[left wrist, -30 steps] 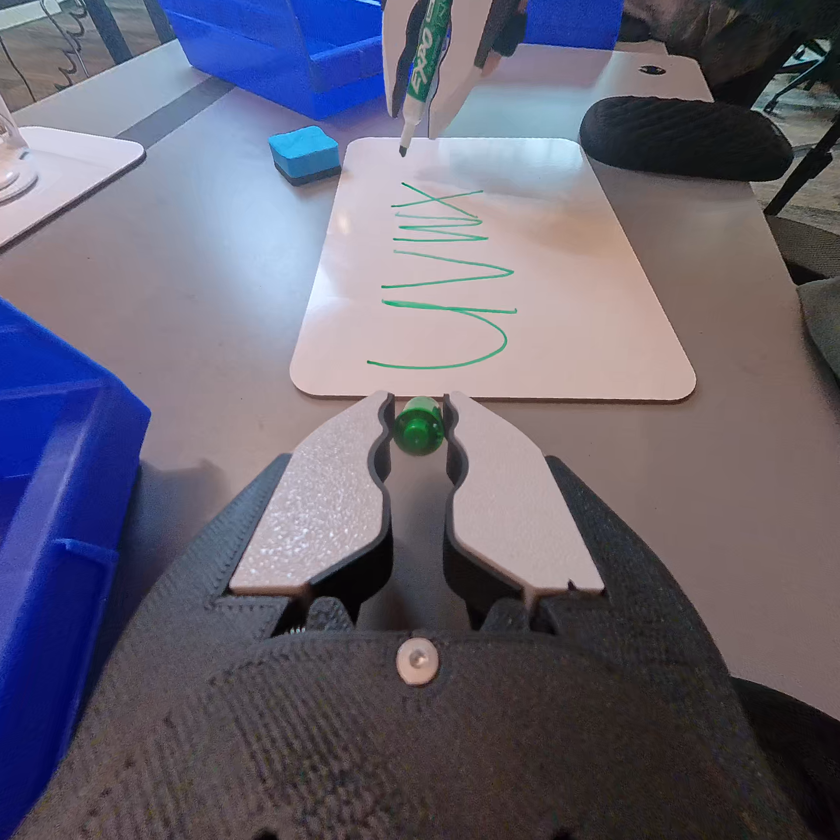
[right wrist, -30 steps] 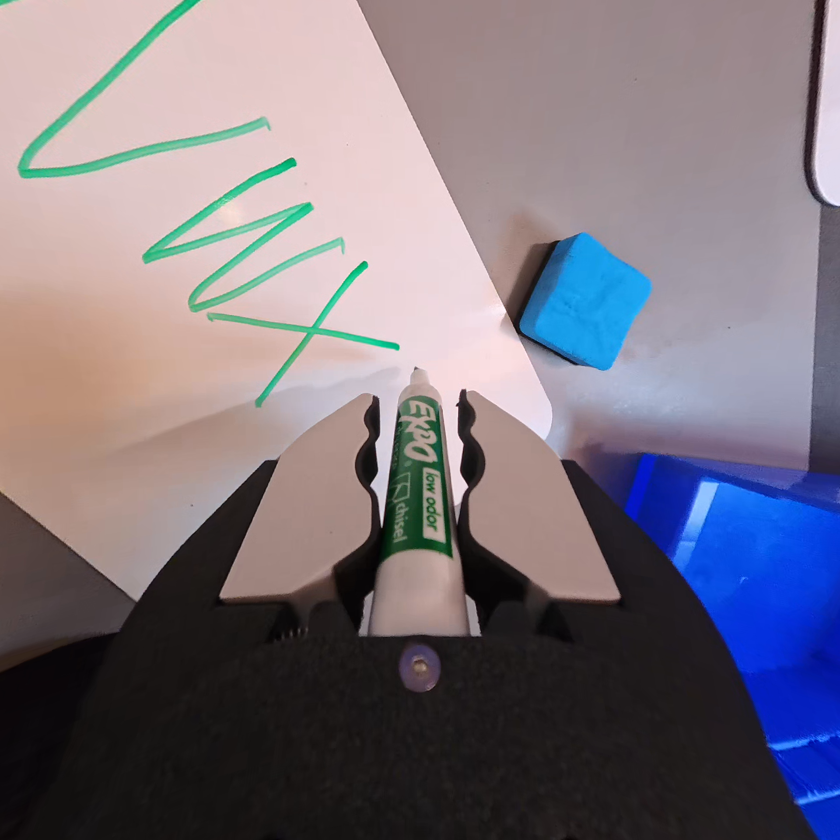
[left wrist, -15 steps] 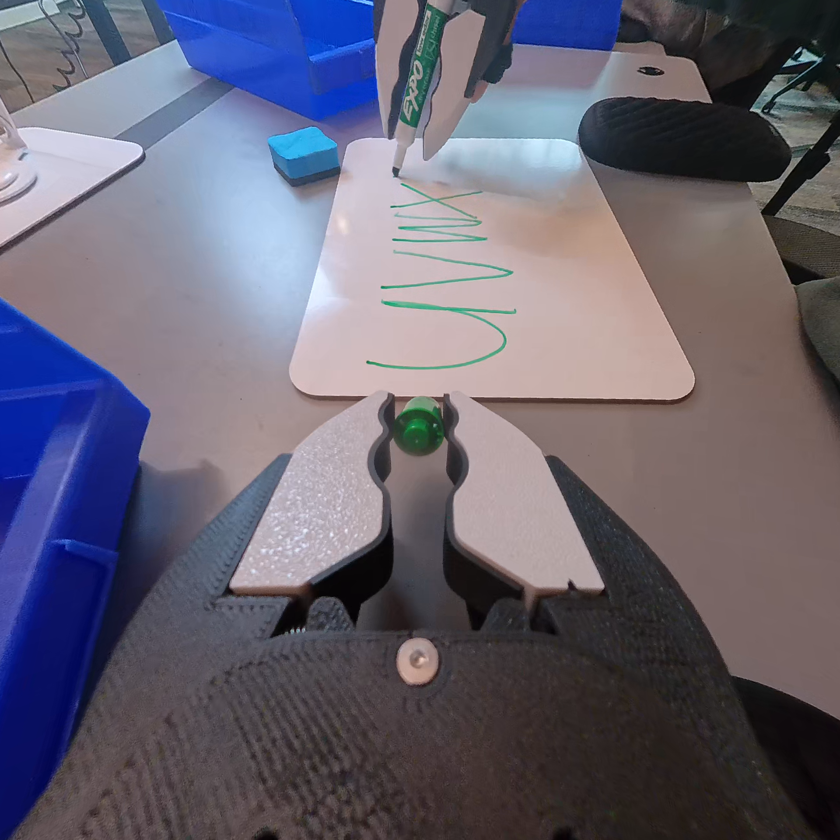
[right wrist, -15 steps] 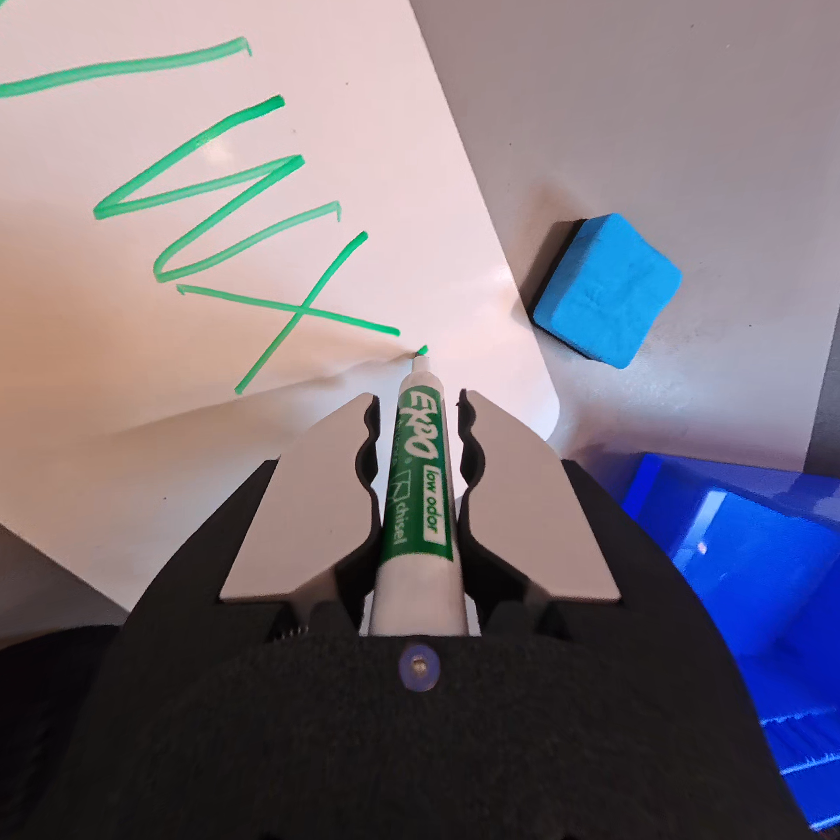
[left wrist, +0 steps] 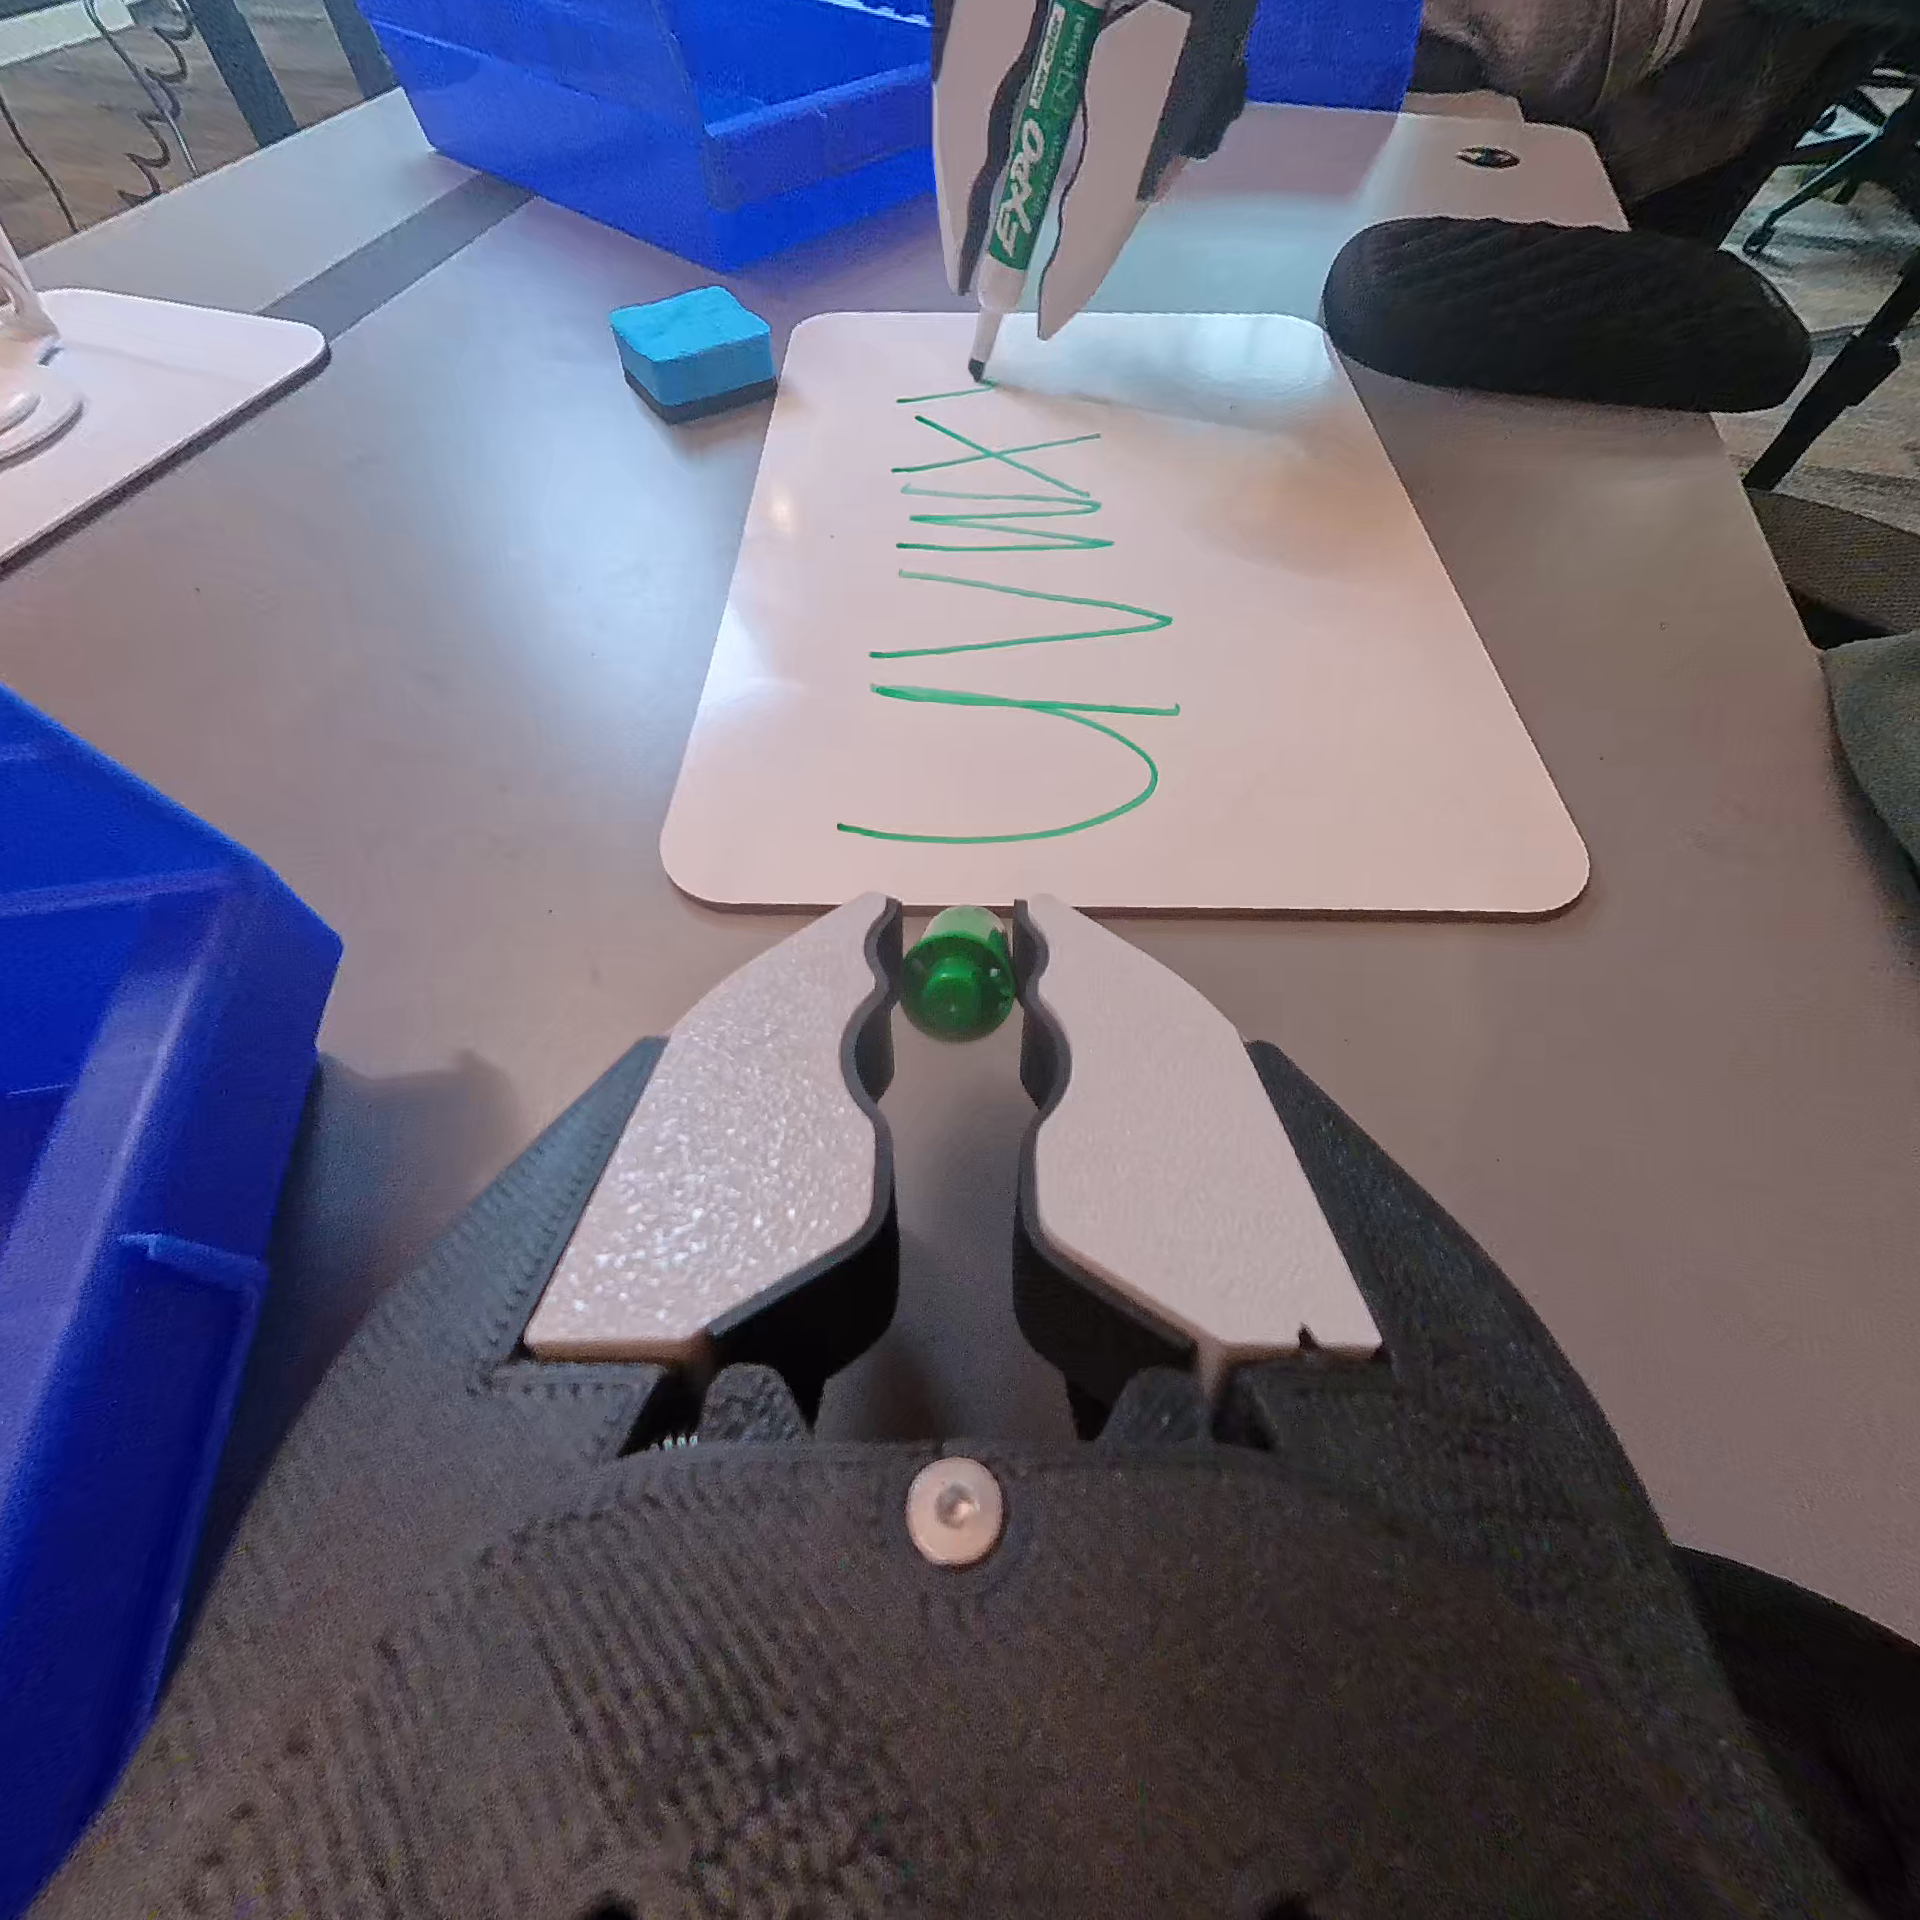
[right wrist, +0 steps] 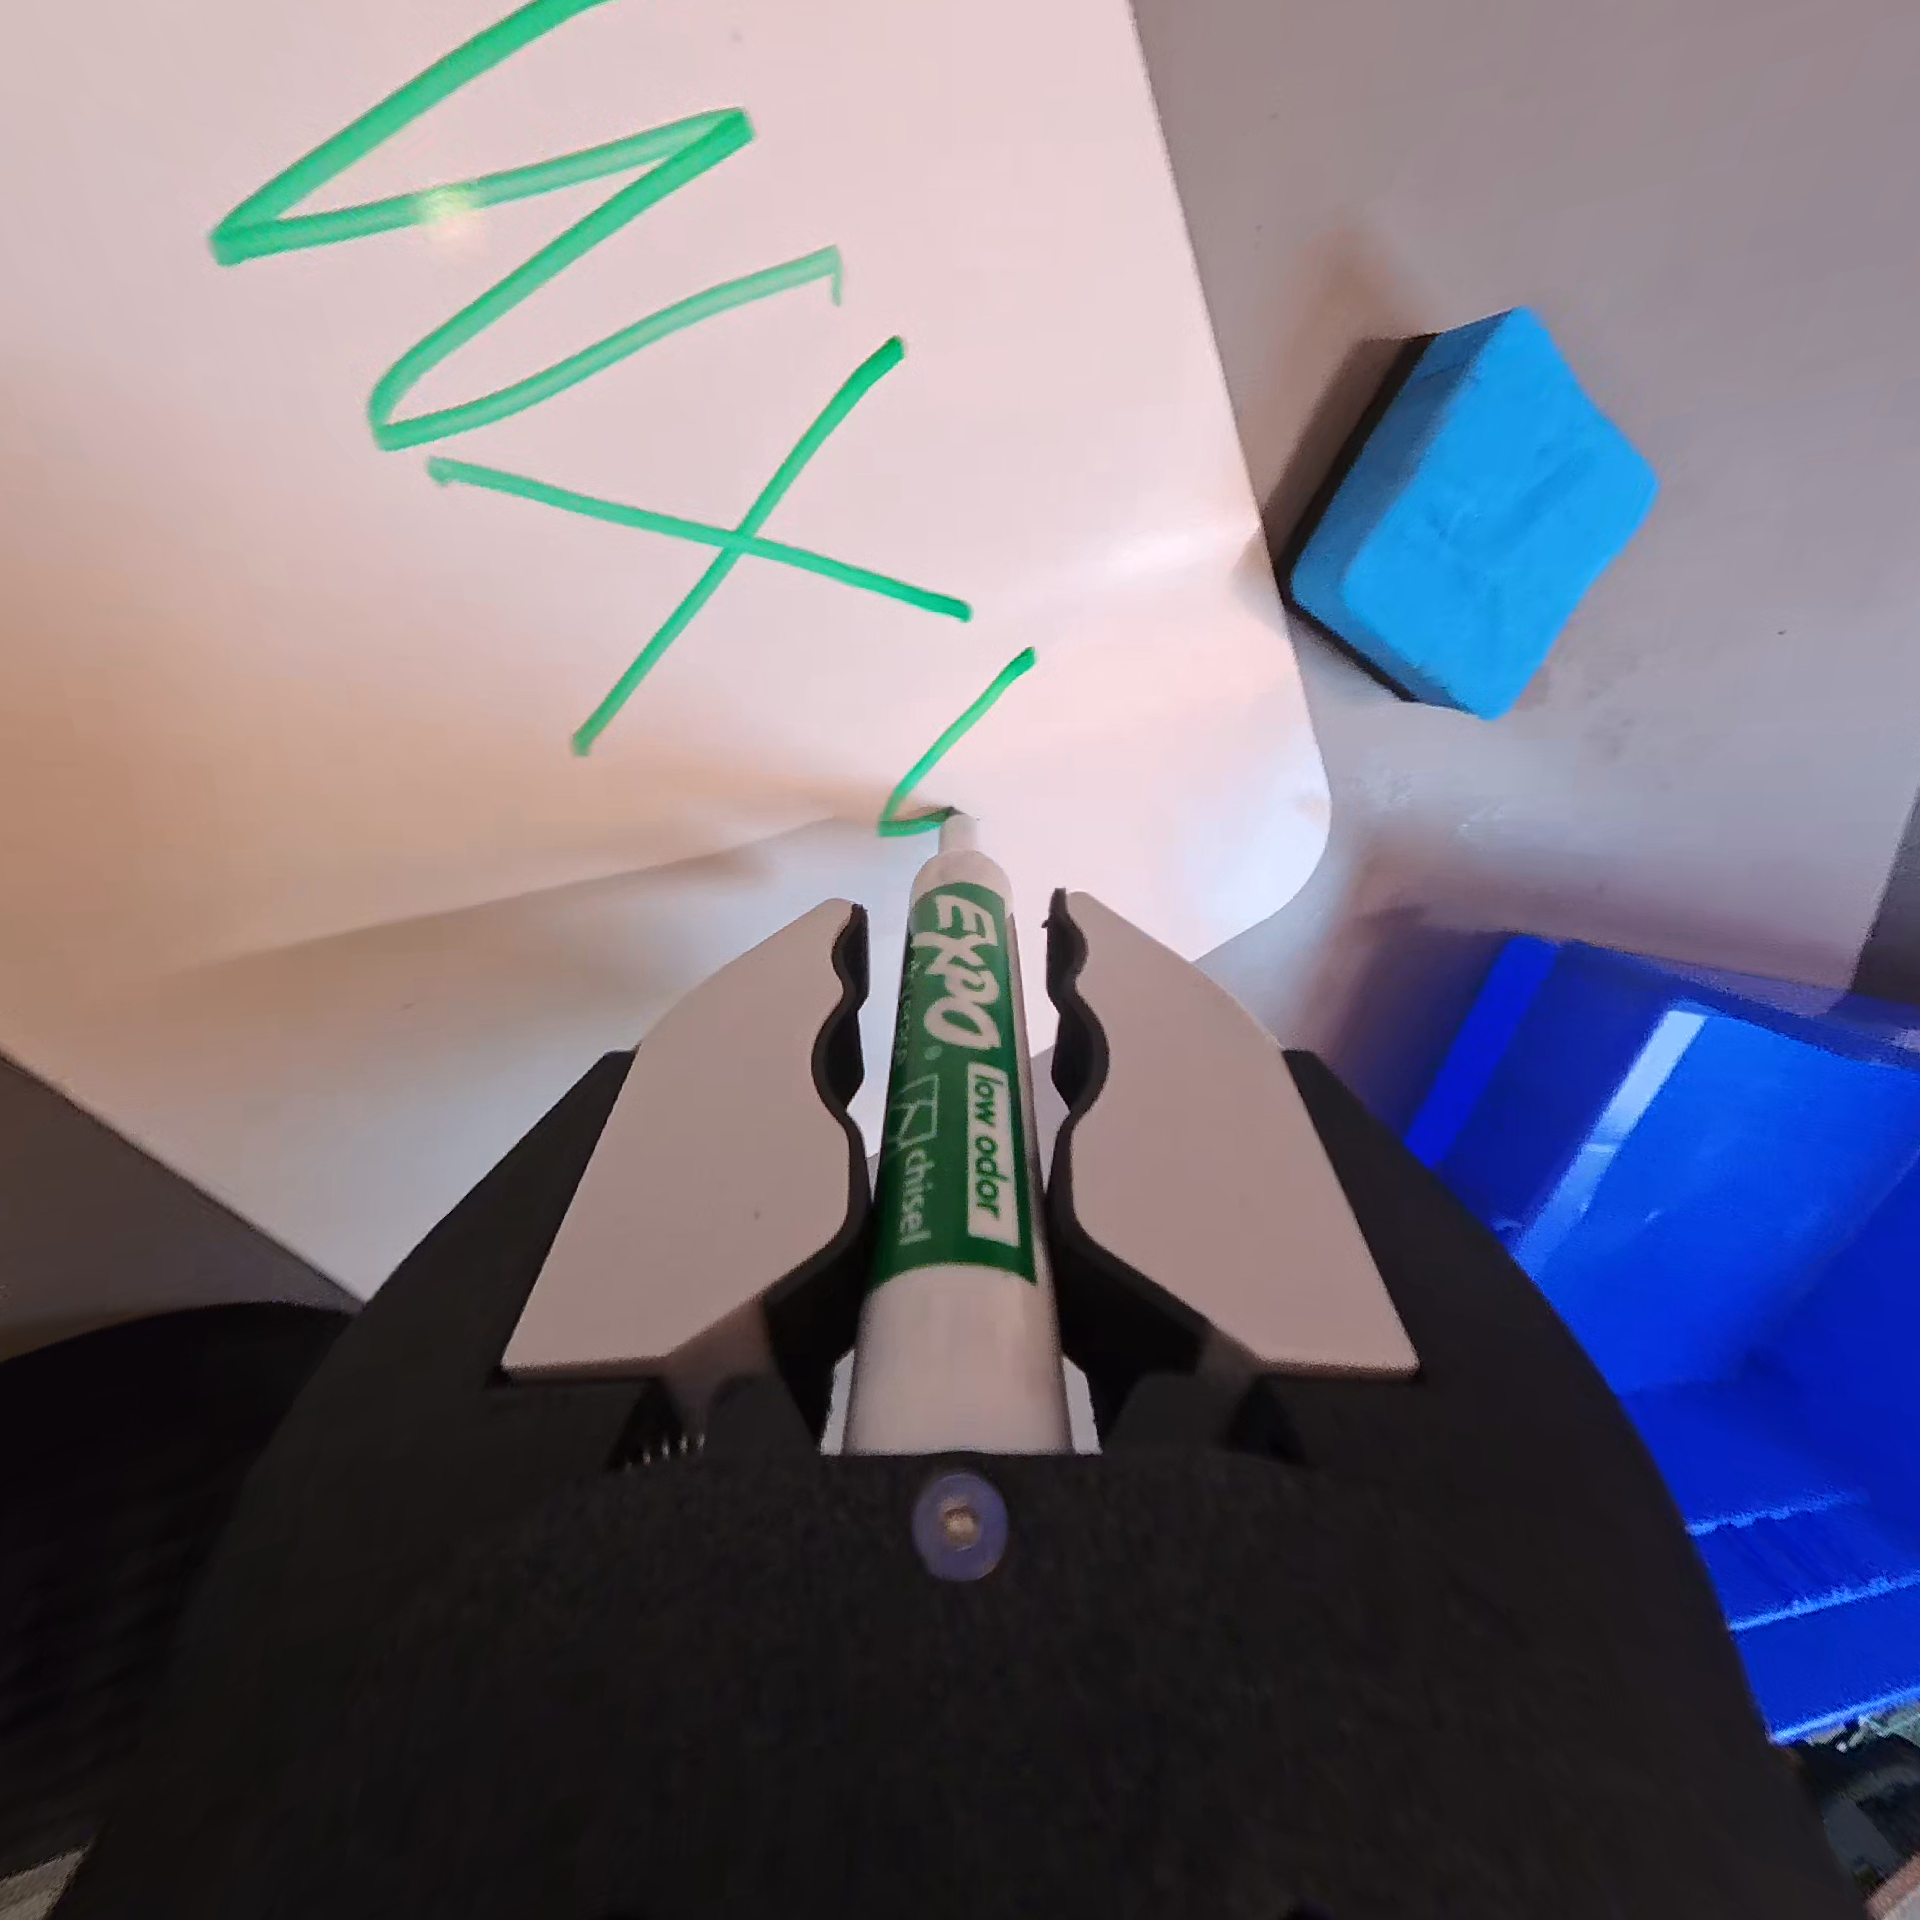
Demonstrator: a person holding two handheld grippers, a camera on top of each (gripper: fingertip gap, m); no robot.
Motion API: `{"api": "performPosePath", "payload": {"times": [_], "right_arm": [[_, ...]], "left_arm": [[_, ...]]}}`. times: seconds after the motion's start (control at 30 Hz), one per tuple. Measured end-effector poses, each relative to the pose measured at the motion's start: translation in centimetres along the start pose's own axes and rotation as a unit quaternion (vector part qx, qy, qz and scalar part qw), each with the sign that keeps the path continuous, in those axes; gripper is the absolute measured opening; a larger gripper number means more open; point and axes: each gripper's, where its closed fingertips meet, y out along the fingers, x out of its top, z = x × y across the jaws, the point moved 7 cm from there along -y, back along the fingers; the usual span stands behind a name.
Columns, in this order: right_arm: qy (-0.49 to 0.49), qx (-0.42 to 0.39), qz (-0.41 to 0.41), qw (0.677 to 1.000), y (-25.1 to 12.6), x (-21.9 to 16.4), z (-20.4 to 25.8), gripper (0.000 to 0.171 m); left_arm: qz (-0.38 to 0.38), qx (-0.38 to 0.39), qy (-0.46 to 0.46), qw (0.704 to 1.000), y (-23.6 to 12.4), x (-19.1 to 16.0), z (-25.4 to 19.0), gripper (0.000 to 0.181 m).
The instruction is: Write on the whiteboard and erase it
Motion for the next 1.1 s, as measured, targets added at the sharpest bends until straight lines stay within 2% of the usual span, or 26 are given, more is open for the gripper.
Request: {"api": "performPosePath", "payload": {"times": [0.27, 0.6, 1.1], "right_arm": [[0.006, -0.028, -0.004, 1.000, 0.8, 0.3, -2.4, 0.034], [0.010, 0.008, -0.032, 0.999, -1.0, 0.1, 1.0, 0.034], [0.007, 0.005, -0.019, 1.000, -0.3, -0.1, 1.2, 0.034]], "left_arm": [[-0.001, -0.001, -0.003, 1.000, 0.0, 0.0, 0.0, 0.020], [0.000, -0.001, -0.002, 1.000, 0.0, 0.0, -0.1, 0.020], [0.001, -0.001, 0.002, 1.000, 0.0, 0.0, -0.1, 0.020]]}}
